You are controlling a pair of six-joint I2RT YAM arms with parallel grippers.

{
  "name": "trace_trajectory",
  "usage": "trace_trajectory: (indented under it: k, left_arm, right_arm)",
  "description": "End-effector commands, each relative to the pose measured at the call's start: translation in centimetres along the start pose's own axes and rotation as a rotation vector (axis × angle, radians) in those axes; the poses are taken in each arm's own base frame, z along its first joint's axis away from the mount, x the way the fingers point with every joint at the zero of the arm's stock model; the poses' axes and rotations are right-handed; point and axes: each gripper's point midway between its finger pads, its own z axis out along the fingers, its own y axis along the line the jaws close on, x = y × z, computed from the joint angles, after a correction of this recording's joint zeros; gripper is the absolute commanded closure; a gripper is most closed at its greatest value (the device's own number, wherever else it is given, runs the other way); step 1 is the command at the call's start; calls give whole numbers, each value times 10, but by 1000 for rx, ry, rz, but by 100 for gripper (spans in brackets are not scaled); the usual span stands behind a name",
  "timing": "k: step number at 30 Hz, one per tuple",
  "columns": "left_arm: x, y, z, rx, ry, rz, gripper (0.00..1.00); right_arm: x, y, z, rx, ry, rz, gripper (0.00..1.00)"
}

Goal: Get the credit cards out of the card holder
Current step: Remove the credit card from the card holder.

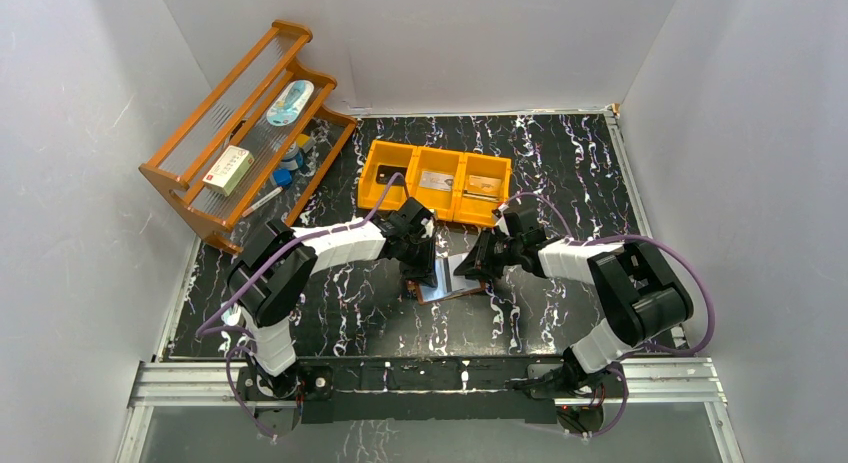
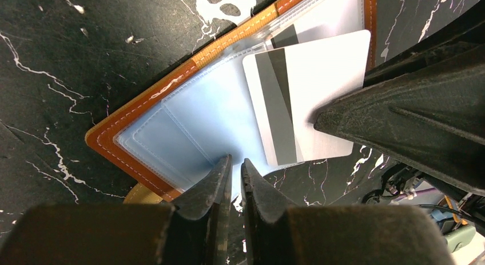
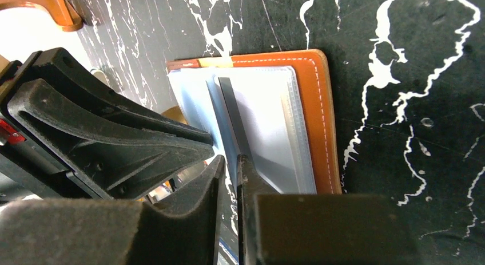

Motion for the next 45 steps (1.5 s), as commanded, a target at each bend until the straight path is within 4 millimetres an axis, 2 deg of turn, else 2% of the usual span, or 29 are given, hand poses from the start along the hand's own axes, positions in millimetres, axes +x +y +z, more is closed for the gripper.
trace_trajectory:
  k: [1, 4, 8, 13, 20, 26, 29, 33, 38, 45]
  left_arm:
    - [23, 44, 8, -174, 66, -5, 88]
    - [22, 42, 6, -173, 58, -5, 88]
    - [18, 40, 2, -172, 36, -5, 88]
    - [8, 34, -8, -159, -19, 6, 87]
    - [-11, 20, -30, -127, -114, 20, 81]
    - [-30, 14, -61, -138, -236, 24, 61]
    - [-37, 20, -79, -168, -300, 8, 45]
    - [-42, 35, -98, -200, -348, -25, 40]
    - [-41, 66, -115, -258, -375, -119, 26]
    - [-35, 102, -139, -308, -454, -264, 15]
  right_arm:
    - [-7, 8, -3, -27, -40, -28, 83]
    - [-9, 6, -6, -1, -52, -27, 89]
    - [-12, 3, -11, 40, -71, -61, 93]
    - [-25, 8, -27, 91, -149, -104, 98]
    - [-50, 45, -52, 67, -257, -220, 100]
    - [-64, 69, -63, 22, -321, -278, 100]
    - [-74, 73, -65, 30, -350, -296, 100]
    - [-91, 80, -65, 90, -380, -335, 100]
    - [-118, 96, -55, 185, -442, -440, 100]
    - [-165, 145, -33, 246, -550, -693, 100]
